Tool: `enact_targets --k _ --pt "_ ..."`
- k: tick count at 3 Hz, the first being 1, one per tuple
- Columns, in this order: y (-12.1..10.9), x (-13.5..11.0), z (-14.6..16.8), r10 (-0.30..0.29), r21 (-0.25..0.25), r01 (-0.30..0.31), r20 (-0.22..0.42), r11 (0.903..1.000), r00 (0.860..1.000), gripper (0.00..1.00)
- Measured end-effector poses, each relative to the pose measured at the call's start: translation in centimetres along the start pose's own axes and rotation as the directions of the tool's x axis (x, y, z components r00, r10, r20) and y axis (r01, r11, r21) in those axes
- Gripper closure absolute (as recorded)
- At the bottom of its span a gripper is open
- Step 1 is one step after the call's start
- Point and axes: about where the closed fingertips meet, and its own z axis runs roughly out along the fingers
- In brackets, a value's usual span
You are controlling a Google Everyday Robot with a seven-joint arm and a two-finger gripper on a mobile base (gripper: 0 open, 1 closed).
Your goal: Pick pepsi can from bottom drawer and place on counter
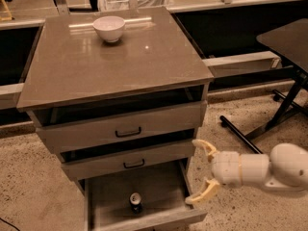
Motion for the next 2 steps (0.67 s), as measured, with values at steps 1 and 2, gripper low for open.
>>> enact_targets --k 1,2 --pt "-1.61 3.43 1.44 -0.034 0.078 0.03 0.045 0.9965 0.998 0.0" --pt "-1.57 3.52 1.55 -0.048 0.077 0.044 0.047 0.9961 0.998 0.0"
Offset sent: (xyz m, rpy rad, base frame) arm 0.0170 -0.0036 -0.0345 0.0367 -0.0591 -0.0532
